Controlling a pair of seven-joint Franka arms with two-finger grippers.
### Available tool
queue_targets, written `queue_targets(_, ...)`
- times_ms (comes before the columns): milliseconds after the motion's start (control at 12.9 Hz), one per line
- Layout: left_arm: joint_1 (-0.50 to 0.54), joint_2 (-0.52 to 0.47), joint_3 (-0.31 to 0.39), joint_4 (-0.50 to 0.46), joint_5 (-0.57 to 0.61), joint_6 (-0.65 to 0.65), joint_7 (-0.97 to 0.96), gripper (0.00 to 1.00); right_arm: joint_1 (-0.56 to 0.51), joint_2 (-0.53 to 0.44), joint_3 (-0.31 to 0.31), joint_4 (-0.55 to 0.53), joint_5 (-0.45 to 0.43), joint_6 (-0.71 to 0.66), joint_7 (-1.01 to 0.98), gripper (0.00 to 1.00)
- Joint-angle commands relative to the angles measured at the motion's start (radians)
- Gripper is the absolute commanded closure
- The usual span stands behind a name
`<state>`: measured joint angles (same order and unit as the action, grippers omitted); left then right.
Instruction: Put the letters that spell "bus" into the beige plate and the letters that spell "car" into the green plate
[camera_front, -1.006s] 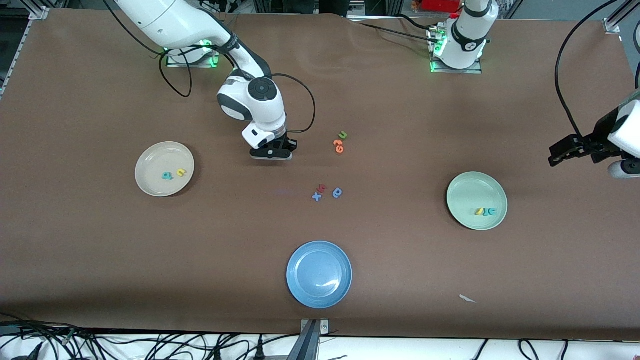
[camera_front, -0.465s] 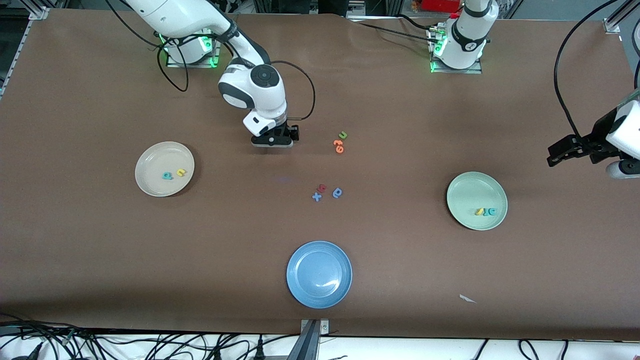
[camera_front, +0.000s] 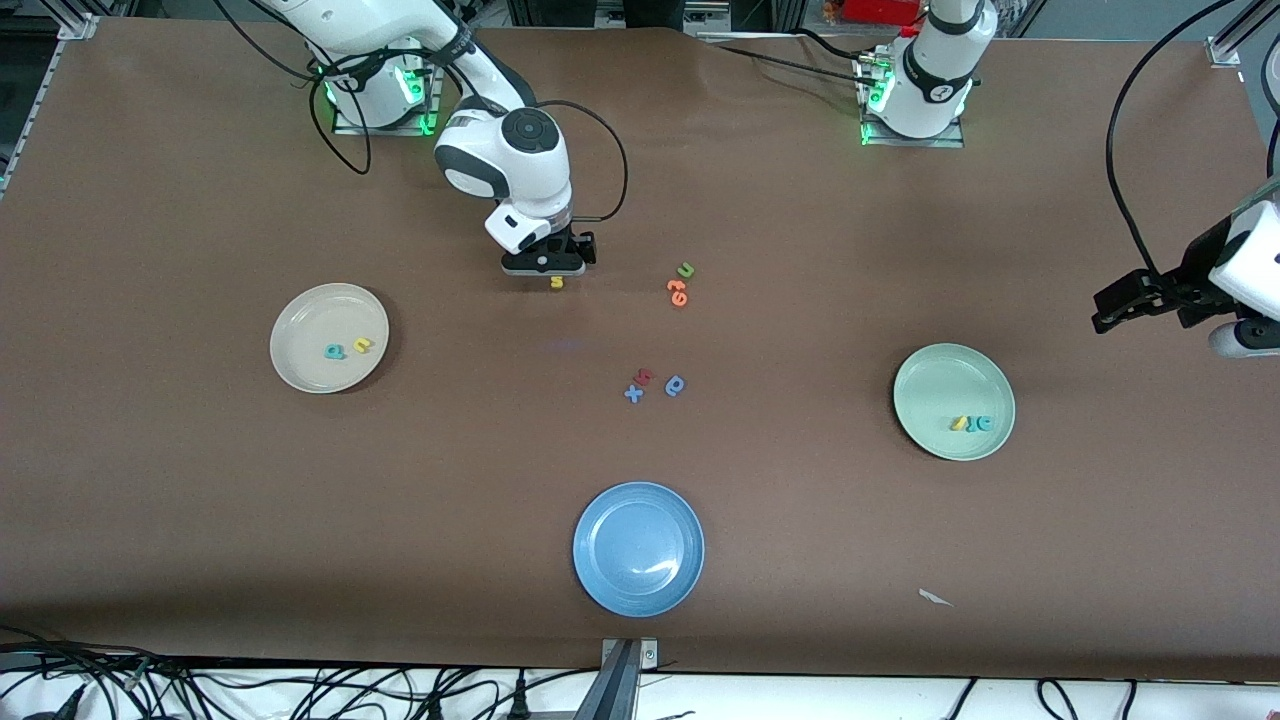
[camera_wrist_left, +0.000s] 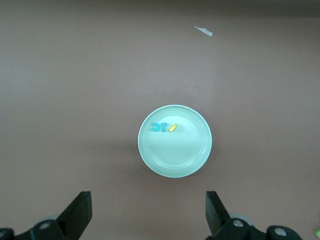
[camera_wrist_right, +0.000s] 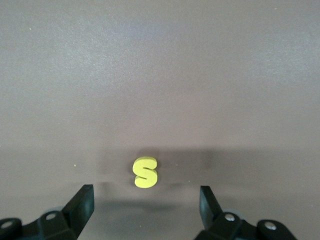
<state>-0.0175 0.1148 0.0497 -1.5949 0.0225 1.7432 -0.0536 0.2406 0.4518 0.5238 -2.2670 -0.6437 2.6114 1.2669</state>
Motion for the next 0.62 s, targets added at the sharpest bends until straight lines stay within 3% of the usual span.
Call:
queue_targets(0, -0.006, -0.001, 0.004, -0.004, -0.022, 0.009, 0.008, 0.0, 0.0, 0.001, -0.001, -0.019, -0.022, 0.038, 0.025, 0.06)
queue_targets(387, -0.006, -0.001, 0.004, -0.004, -0.022, 0.009, 0.009, 0.0, 0.0, 0.053, -0.007, -0.011, -0.074, 0.062, 0.028, 0.07)
queue_targets(542, -0.006, -0.001, 0.004, -0.004, -0.022, 0.009, 0.008, 0.0, 0.0, 0.054, -0.007, -0.011, -0.074, 0.062, 0.028, 0.17)
